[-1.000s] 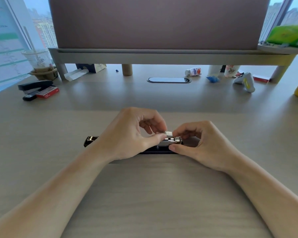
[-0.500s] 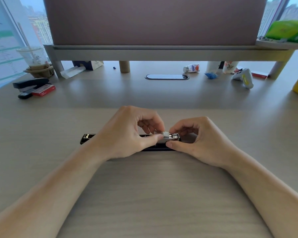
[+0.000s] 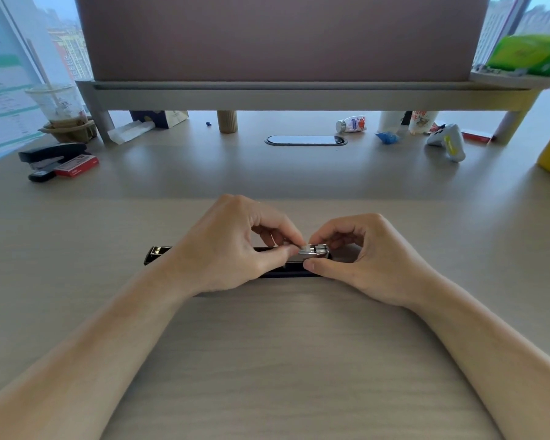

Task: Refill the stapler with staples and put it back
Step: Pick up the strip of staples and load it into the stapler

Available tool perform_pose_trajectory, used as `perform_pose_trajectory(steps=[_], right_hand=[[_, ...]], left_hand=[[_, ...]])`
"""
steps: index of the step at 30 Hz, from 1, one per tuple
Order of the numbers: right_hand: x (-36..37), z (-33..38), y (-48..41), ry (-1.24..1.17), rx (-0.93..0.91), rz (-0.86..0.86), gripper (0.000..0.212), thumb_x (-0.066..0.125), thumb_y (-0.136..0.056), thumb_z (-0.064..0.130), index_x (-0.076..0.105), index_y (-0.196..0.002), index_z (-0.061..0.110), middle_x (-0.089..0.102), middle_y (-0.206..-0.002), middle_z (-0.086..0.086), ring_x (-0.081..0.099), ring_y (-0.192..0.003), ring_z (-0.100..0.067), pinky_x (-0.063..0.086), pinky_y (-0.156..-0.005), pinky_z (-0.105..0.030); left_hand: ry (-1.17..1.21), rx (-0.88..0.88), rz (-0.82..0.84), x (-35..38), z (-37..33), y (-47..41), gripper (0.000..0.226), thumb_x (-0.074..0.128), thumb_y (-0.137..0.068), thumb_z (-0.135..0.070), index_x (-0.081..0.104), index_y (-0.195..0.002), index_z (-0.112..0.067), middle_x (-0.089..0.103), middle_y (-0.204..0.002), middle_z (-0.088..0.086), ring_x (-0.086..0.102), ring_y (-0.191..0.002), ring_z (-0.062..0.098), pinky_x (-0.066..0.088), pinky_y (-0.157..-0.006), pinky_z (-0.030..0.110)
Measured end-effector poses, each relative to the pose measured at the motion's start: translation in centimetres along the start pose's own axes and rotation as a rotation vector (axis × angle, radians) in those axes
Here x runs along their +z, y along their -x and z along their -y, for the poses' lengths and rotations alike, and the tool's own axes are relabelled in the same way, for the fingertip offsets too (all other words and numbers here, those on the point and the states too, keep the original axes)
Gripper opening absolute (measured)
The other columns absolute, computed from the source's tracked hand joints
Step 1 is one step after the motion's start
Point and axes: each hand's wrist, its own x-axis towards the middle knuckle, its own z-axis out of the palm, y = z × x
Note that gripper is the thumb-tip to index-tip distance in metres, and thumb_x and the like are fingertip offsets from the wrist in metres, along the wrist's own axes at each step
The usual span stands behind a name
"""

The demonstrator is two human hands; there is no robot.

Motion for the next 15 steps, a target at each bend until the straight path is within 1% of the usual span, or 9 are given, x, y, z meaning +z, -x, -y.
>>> perform_pose_trajectory(steps=[4, 7, 11, 13, 15], right_hand=[[0.05, -0.05, -0.02, -0.003, -0.004, 0.000, 0.015, 0.089, -0.077, 0.033, 0.082, -0.088, 0.027, 0.083, -0.084, 0.001, 0.078, -0.080, -0.020, 0.061, -0.082, -0.048], [0.03, -0.05, -0.05, -0.005, -0.006, -0.002, 0.015, 0.089, -0.077, 0.033, 0.082, -0.088, 0.027, 0.083, -0.084, 0.001, 0.078, -0.080, -0.020, 0.060, -0.081, -0.046], [0.02, -0.08, -0.08, -0.028, 0.001, 0.004, 0.012, 0.090, -0.078, 0.029, 0.083, -0.087, 0.025, 0.082, -0.083, -0.001, 0.076, -0.078, -0.024, 0.059, -0.078, -0.047], [0.06, -0.16, -0.09, -0.039, -0.005, -0.004, 0.013, 0.090, -0.077, 0.028, 0.082, -0.087, 0.025, 0.082, -0.083, -0.003, 0.077, -0.079, -0.027, 0.059, -0.079, -0.049], [0.09, -0.27, -0.09, -0.035, -0.008, -0.015, 0.014, 0.090, -0.076, 0.028, 0.082, -0.087, 0.024, 0.082, -0.083, -0.004, 0.077, -0.079, -0.028, 0.059, -0.079, -0.050]], left_hand=[[-0.006, 0.002, 0.007, 0.12, 0.06, -0.02, 0.015, 0.081, -0.086, -0.016, 0.087, -0.091, -0.029, 0.082, -0.085, -0.012, 0.075, -0.083, 0.010, 0.059, -0.079, 0.026], [-0.011, 0.003, 0.000, 0.17, 0.16, -0.07, 0.013, 0.082, -0.085, -0.018, 0.087, -0.091, -0.029, 0.083, -0.087, -0.013, 0.075, -0.084, 0.010, 0.059, -0.080, 0.029], [-0.045, 0.014, 0.023, 0.38, 0.17, 0.05, 0.011, 0.084, -0.085, -0.026, 0.087, -0.093, -0.034, 0.082, -0.093, -0.019, 0.075, -0.092, 0.005, 0.057, -0.081, 0.024], [-0.080, -0.011, -0.002, -0.01, 0.26, 0.13, 0.003, 0.083, -0.083, -0.035, 0.082, -0.085, -0.036, 0.082, -0.091, -0.019, 0.073, -0.091, 0.004, 0.055, -0.075, 0.021], [-0.109, -0.037, -0.057, -0.60, 0.48, 0.24, 0.011, 0.084, -0.079, -0.038, 0.074, -0.075, -0.036, 0.080, -0.086, -0.019, 0.072, -0.087, 0.005, 0.049, -0.068, 0.014]])
